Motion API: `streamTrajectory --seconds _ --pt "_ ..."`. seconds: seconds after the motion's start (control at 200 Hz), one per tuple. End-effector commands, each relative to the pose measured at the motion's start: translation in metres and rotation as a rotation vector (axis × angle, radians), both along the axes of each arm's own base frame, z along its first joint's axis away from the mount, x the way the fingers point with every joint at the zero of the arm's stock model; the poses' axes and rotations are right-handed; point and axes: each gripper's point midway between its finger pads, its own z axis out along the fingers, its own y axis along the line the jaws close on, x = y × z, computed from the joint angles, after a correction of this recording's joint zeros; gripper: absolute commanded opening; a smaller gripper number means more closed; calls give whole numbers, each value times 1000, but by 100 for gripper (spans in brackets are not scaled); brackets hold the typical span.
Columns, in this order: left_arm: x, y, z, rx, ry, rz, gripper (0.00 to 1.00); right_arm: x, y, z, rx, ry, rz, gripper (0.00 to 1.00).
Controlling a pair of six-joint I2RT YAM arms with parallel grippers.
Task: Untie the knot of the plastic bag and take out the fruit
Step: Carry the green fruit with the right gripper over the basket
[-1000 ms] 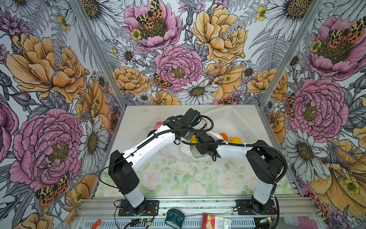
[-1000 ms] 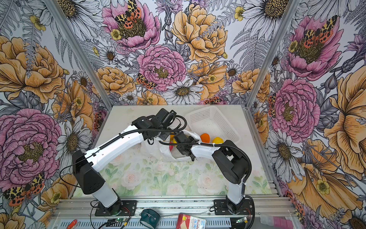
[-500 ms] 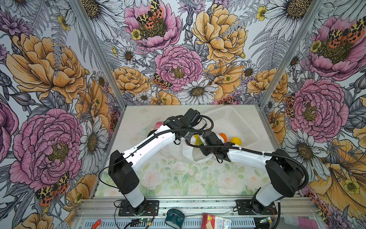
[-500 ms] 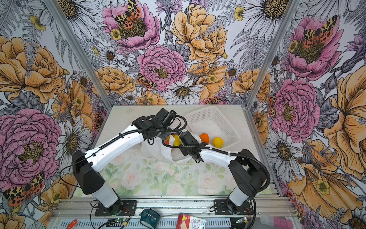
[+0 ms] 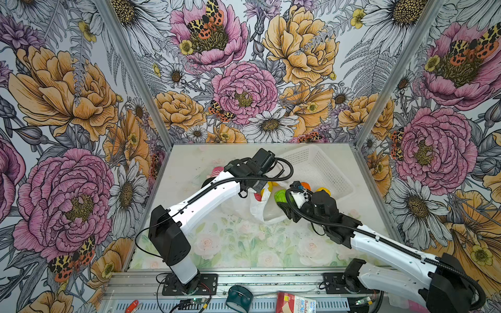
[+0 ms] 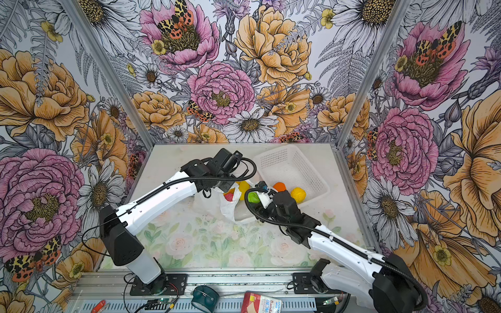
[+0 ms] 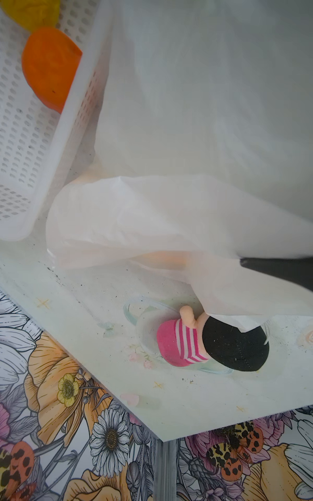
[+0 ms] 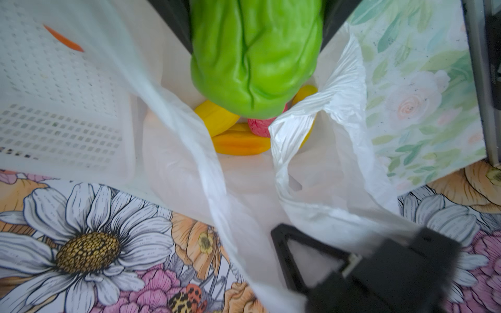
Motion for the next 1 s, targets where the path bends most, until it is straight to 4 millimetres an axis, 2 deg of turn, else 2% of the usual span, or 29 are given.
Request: streamTrajectory --seconds 0.0,0.125,0.265,0.41,0.595,0.776,0.996 --pt "1 4 -8 45 7 1 0 -6 -12 27 108 -71 -29 27" --pt "1 4 -9 46 10 2 0 -13 -31 40 165 -120 -73 25" --pt "1 4 -11 52 11 2 0 -12 -57 48 203 -166 -182 23" --pt "1 4 -11 51 13 2 0 -5 -93 51 236 -203 -357 19" --pt "1 4 -11 50 14 2 0 8 -148 43 252 -204 -635 20" --pt "1 4 -11 49 14 1 0 29 -179 22 270 -82 -777 16" --pt "1 4 -10 47 14 0 0 66 -221 -30 286 158 -918 11"
